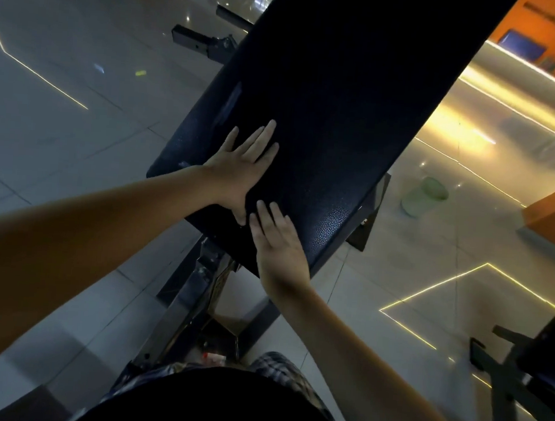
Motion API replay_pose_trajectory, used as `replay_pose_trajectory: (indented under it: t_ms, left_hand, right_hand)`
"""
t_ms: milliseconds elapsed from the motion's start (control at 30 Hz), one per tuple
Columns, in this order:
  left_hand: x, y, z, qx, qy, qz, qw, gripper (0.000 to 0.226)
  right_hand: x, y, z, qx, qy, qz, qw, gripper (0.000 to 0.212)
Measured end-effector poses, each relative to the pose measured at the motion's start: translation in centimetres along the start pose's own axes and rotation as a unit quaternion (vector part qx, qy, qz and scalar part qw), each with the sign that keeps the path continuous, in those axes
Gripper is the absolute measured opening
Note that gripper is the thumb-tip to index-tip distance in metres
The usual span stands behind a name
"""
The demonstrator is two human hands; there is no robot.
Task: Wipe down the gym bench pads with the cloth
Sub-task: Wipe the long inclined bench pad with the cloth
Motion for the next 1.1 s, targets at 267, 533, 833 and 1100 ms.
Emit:
replay_pose_trajectory:
  t_ms: [267,533,833,1100]
  left_hand:
    - [-4.3,4.9,-1.7,-0.045,-0.091,0.03,0.994,0.152]
    - [-4.5,6.2,-1.9,-0.075,-0.114,0.034,0.99,0.159]
    - [-4.0,6.2,-1.6,-0.058,-0.133,0.066,0.987,0.156]
    - [-3.2,6.6,-1.7,-0.057,-0.161,0.107,0.98,0.159]
  right_hand:
    - [-9.2,14.9,8.7,0.082,-0.098,0.069,0.989,0.064]
    - [-11.3,21.4,11.3,0.119,-0.12,0.079,0.982,0.058]
    - [-6.6,8.4,6.9,0.064,-0.003,0.058,0.996,0.058]
    - [-5.4,6.3,6.6,0.062,0.009,0.074,0.995,0.052]
Point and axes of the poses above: each hand's wrist, its own y-axis towards the middle knuckle, its own x-axis out of the palm, z = x × y, the point moved 6 cm from there along y, towards the middle knuckle, and after that the axes turned 6 degrees about x, right-handed, at the moved point
